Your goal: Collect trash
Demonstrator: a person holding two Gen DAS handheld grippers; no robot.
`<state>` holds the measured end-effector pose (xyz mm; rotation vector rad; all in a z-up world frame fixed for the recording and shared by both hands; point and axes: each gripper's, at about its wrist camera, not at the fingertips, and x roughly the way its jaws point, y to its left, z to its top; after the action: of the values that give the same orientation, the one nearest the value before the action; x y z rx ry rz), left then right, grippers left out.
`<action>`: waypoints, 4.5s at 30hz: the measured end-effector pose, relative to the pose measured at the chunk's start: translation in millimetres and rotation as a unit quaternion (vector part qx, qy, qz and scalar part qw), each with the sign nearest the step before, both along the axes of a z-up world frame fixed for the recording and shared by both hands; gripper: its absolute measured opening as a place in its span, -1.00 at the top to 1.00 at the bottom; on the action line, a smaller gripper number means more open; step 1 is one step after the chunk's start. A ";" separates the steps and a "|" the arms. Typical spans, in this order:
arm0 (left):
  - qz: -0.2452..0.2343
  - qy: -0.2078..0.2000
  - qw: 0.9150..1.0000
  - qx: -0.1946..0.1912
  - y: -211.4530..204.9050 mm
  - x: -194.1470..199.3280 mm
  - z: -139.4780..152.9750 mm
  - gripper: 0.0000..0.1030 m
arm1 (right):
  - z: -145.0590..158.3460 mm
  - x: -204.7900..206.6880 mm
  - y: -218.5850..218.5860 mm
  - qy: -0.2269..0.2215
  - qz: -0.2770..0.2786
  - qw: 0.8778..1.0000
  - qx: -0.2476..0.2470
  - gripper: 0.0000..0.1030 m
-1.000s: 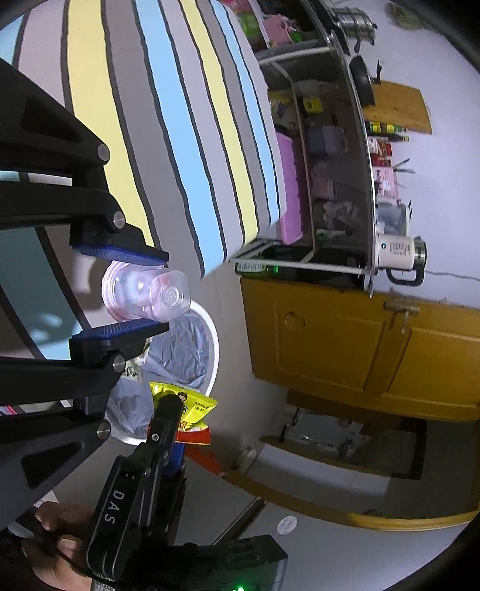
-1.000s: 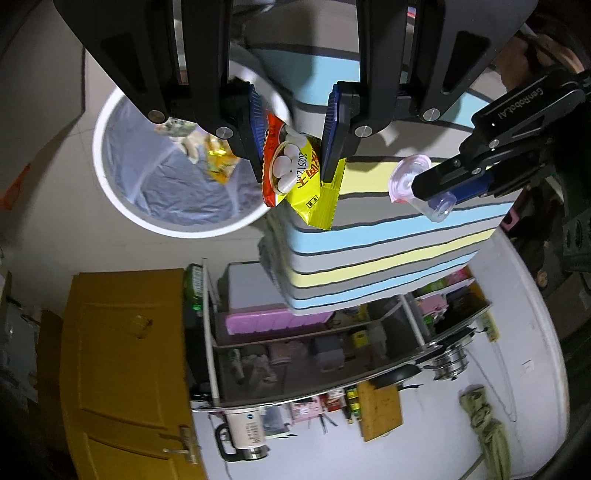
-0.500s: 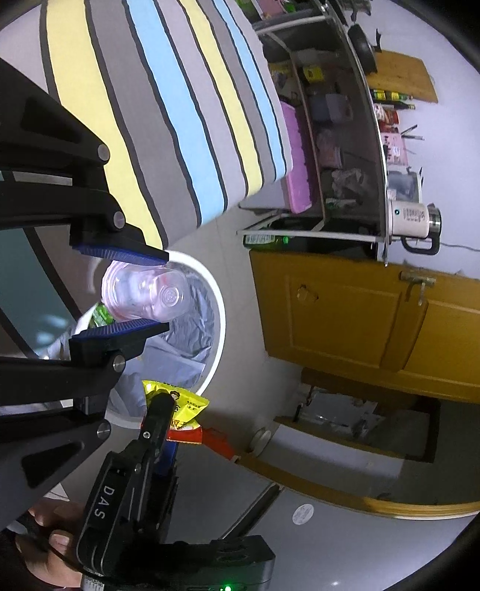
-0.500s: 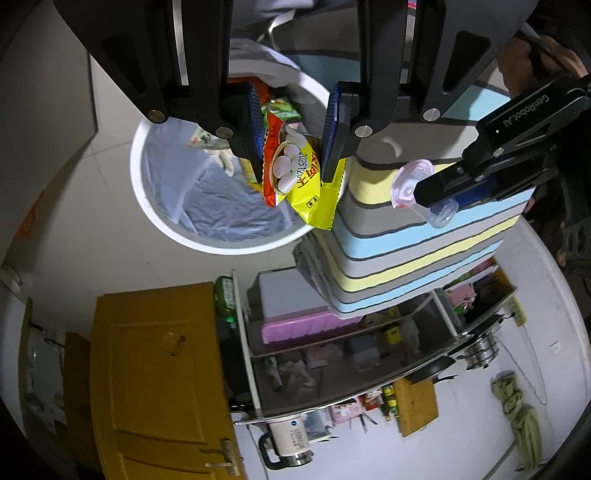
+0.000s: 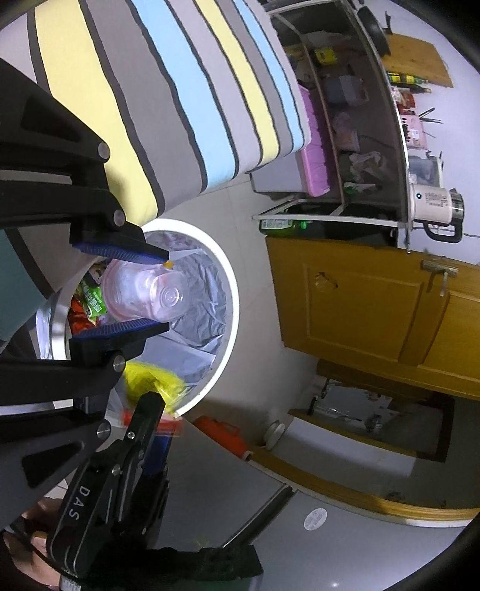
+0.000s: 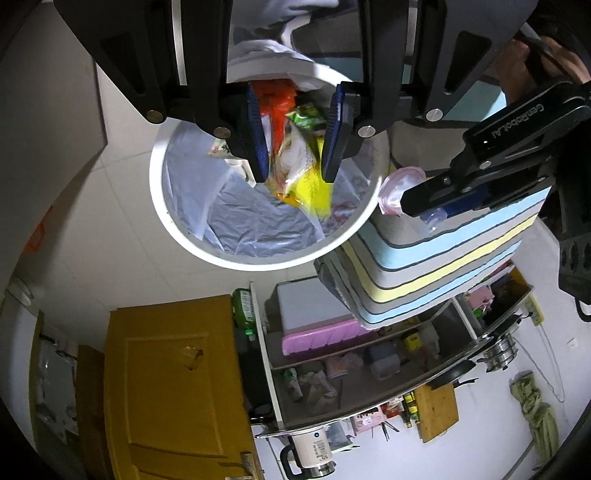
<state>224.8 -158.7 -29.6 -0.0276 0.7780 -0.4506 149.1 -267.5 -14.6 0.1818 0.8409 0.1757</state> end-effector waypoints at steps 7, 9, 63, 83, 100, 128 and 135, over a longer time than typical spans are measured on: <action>-0.002 0.009 1.000 -0.006 -2.4 4.5 -6.0 0.30 | -1.8 0.1 -4.5 0.000 -0.008 1.000 0.002 0.20; -0.003 0.010 1.000 -0.010 -1.5 4.5 -6.0 0.25 | -1.4 -0.2 -4.7 -0.001 -0.009 1.000 0.001 0.20; 0.080 -0.088 0.993 -0.007 103.4 -162.6 62.6 0.25 | 67.0 -131.9 91.0 -0.114 0.070 0.990 -0.042 0.20; 0.084 -0.099 0.992 -0.007 106.3 -173.0 64.9 0.25 | 65.8 -138.6 91.0 -0.117 0.070 0.990 -0.043 0.20; 0.082 -0.105 0.991 -0.002 105.3 -173.8 65.9 0.25 | 65.6 -139.3 90.4 -0.116 0.070 0.990 -0.042 0.20; 0.090 -0.105 0.990 0.003 110.6 -172.5 64.3 0.25 | 65.9 -138.6 90.2 -0.116 0.070 0.990 -0.042 0.20; 0.091 -0.106 0.990 0.005 108.6 -173.7 63.9 0.25 | 65.9 -138.7 90.2 -0.116 0.070 0.990 -0.042 0.20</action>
<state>51.1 -50.1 34.3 -0.0412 0.5629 -0.2713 10.4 -177.4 51.3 0.0219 0.6277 0.2863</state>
